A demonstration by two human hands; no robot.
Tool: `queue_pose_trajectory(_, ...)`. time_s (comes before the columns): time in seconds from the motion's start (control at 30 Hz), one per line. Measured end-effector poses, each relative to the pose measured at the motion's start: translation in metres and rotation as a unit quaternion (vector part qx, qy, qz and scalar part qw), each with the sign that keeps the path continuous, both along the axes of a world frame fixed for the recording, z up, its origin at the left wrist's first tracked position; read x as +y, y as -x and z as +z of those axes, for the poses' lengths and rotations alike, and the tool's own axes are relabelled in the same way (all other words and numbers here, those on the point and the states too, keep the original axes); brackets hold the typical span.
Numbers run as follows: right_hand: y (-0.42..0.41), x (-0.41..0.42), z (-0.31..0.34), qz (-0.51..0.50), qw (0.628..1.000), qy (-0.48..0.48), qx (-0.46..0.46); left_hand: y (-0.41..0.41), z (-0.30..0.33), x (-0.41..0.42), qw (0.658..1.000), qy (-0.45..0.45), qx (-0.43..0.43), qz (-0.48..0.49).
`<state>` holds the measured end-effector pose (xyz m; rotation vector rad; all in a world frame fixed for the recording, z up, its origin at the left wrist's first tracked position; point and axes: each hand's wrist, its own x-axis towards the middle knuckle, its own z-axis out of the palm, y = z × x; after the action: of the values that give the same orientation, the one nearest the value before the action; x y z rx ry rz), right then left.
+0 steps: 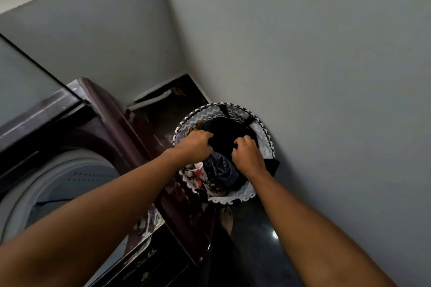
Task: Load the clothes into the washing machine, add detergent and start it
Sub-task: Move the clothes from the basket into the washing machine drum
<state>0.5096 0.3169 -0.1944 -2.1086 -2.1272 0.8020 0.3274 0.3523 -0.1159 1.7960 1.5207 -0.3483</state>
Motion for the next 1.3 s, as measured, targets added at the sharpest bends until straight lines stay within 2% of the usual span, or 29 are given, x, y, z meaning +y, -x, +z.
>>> queue_pose_trajectory(0.37, 0.005, 0.023, -0.066, -0.013, 0.995, 0.089, -0.040, -0.010, -0.065, 0.017, 1.000, 0.015, 0.005, -0.009)
queue_pose_trajectory(0.57, 0.016, 0.024, -0.069, -0.020, 0.994, 0.055, -0.091, -0.007, -0.070, 0.017, 1.000, -0.006, 0.004, -0.007)
queue_pose_trajectory(0.63, 0.015, 0.027, -0.067, -0.016, 0.996, 0.066, -0.058, -0.006, -0.070, 0.017, 1.000, -0.009, 0.006, -0.007)
queue_pose_trajectory(0.73, 0.015, 0.030, -0.058, -0.043, 0.995, 0.087, 0.037, -0.006, -0.069, 0.016, 1.000, -0.008, 0.010, -0.008)
queue_pose_trajectory(0.9, 0.021, 0.040, -0.022, -0.181, 0.968, 0.047, 0.170, -0.006, -0.060, 0.008, 1.000, -0.006, 0.001, 0.003)
queue_pose_trajectory(1.07, 0.026, 0.056, 0.027, -0.128, 0.951, 0.035, 0.280, -0.010, -0.045, 0.003, 0.998, -0.027, -0.060, 0.012)
queue_pose_trajectory(1.2, 0.025, 0.065, 0.068, -0.114, 0.922, 0.009, 0.369, -0.021, -0.021, 0.003, 0.982, -0.053, -0.152, 0.102)
queue_pose_trajectory(1.3, 0.022, 0.072, 0.092, -0.116, 0.913, 0.004, 0.391, -0.027, 0.006, 0.005, 0.961, -0.055, -0.194, 0.189)
